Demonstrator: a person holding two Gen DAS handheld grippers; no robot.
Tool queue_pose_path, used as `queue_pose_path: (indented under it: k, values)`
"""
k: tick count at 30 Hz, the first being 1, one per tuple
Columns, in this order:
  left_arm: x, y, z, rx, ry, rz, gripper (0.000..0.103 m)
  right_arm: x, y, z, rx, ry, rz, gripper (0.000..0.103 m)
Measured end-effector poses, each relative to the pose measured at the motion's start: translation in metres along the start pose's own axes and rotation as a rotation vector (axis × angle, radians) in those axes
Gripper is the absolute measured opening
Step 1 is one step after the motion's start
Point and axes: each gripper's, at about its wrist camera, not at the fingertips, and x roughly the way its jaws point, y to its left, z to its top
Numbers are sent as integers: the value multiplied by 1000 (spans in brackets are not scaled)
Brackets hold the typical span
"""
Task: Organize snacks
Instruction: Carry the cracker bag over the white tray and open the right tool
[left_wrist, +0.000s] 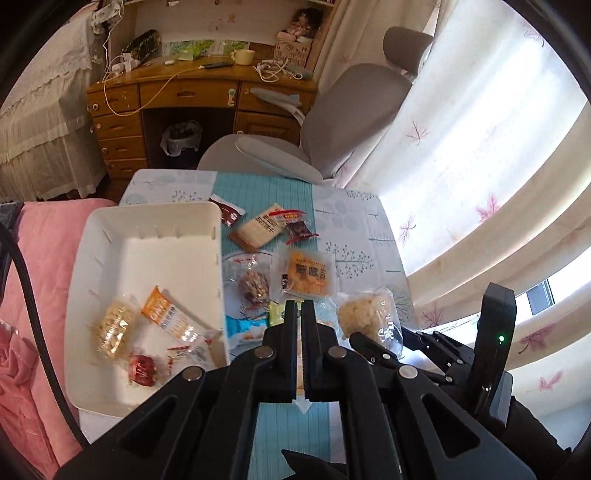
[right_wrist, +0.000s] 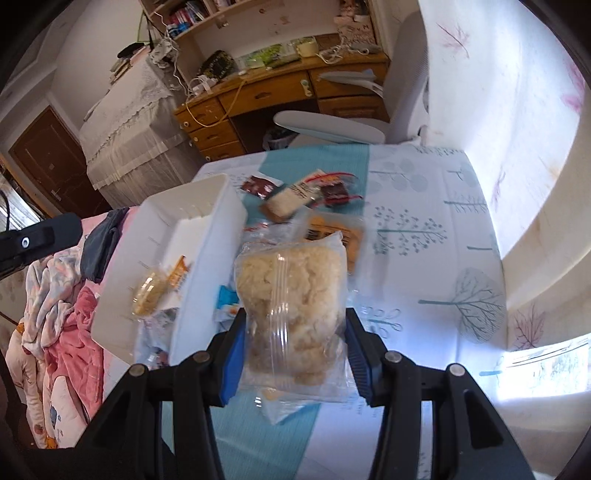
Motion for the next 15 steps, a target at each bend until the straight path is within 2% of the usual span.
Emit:
queue_pose_path:
  k: [8,15]
  values:
    - [-41,61,7,-5,-52,-17,0,-10,70,-3,-31,-78,51,50]
    - [-60,123,4,-32,-62,-31,0,-5,137,-8,-84,-127,107,50]
